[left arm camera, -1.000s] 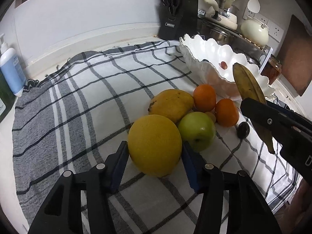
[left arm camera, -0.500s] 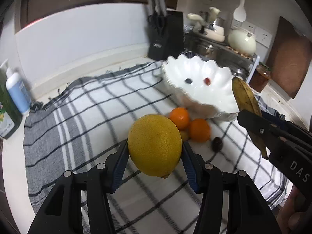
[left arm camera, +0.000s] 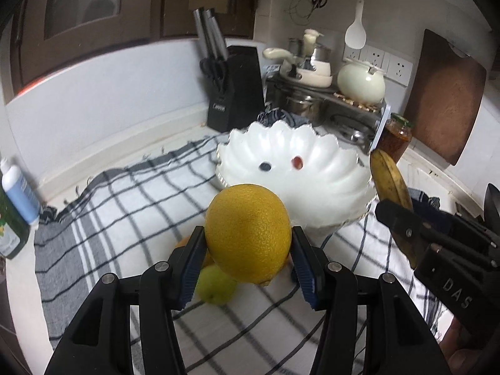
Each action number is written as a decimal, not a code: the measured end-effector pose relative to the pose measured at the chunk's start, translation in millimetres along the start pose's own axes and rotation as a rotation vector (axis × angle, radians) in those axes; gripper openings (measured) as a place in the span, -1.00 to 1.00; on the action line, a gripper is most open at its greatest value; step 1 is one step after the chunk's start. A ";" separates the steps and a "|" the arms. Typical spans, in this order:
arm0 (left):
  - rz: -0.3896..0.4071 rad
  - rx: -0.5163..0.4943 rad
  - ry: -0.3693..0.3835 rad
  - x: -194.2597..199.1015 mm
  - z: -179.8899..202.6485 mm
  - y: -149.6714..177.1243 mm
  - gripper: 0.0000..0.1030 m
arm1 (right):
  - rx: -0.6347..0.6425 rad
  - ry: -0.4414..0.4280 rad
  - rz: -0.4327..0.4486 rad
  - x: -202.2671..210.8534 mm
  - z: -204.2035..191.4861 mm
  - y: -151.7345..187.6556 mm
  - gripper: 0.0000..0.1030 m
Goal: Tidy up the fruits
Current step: 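Lift the lemon toward the bowl with the left tool while the right tool holds the banana, then open both tools over the bowl, dropping lemon and banana inside, then withdraw both open tools from the bowl back over the loose fruit, then grasp the dark plum with the right tool while the left tool grasps the green apple, then carry plum and apple over the bowl and open both tools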
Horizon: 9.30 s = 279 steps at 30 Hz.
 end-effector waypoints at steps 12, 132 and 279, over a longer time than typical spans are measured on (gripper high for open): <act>0.030 -0.025 0.006 -20.2 28.3 -34.5 0.03 | -0.033 0.034 0.017 -13.7 36.8 -17.9 -0.40; 0.040 0.073 -0.244 -11.3 -36.6 25.4 1.00 | 0.018 0.147 -0.021 -21.1 8.6 20.8 0.72; -0.004 -0.011 -0.056 -133.0 32.3 -65.7 -0.08 | 0.014 0.086 -0.047 -119.1 84.9 -50.0 -0.44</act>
Point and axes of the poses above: each gripper's, at about its wrist camera, not at the fingertips, and x roughly against the way its jaws point, z to its right, y to its underside, the point moved 3 cm from there along -x, roughly the way its jaws point, and after that the axes turned 7 degrees about x, right-handed, at the moved point
